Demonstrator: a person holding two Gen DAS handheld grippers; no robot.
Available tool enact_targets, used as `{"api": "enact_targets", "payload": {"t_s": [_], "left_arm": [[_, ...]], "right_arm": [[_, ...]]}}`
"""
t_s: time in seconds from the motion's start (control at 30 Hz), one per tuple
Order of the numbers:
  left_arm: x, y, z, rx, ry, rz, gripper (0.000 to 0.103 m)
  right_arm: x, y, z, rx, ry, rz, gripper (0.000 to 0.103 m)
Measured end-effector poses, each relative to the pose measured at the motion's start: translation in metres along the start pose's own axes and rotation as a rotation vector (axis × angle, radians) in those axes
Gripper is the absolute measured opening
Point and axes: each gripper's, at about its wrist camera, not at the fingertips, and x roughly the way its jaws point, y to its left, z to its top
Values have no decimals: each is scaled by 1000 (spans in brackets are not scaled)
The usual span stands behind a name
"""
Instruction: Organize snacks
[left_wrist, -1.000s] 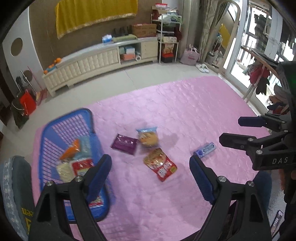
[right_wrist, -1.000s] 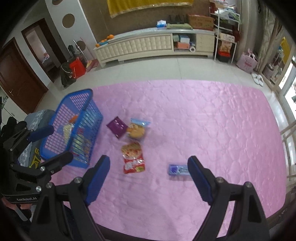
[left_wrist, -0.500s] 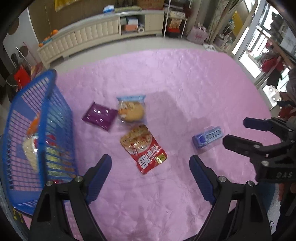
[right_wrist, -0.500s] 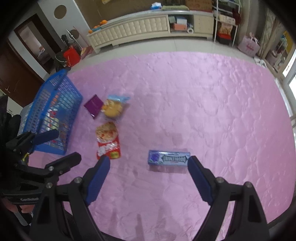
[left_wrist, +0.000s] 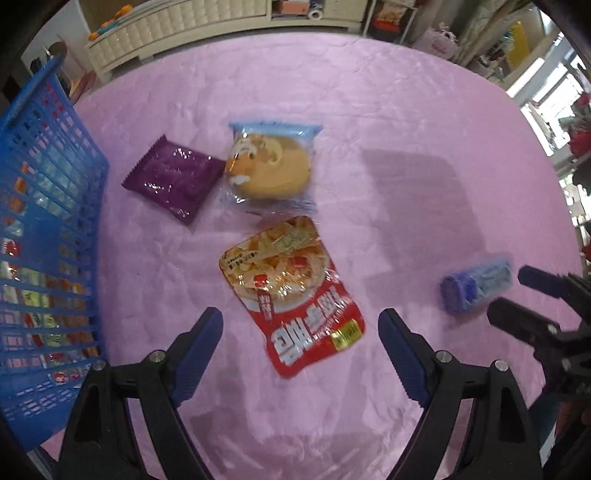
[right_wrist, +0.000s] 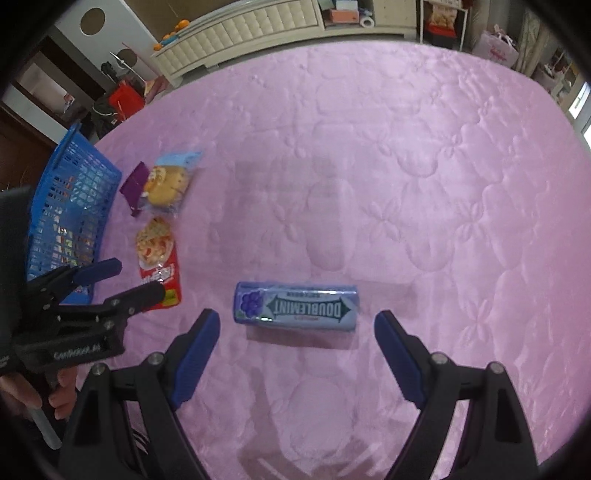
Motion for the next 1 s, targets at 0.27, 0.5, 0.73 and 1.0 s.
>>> {"api": "enact_targets", "payload": {"t_s": [0.27, 0.5, 0.73, 1.0], "left_arm": [[22, 2, 11, -28, 23, 21, 84], [26, -9, 18, -4, 52, 70, 82], [17, -7, 19, -16, 54, 53, 43], [8, -15, 4, 64, 36, 28, 0]], "right_arm": [[14, -3, 1, -5, 31, 10, 89], [13, -3, 3, 2, 32, 8, 89], [19, 7, 11, 6, 37, -9, 89], [26, 22, 12, -28, 52, -60, 89]]}}
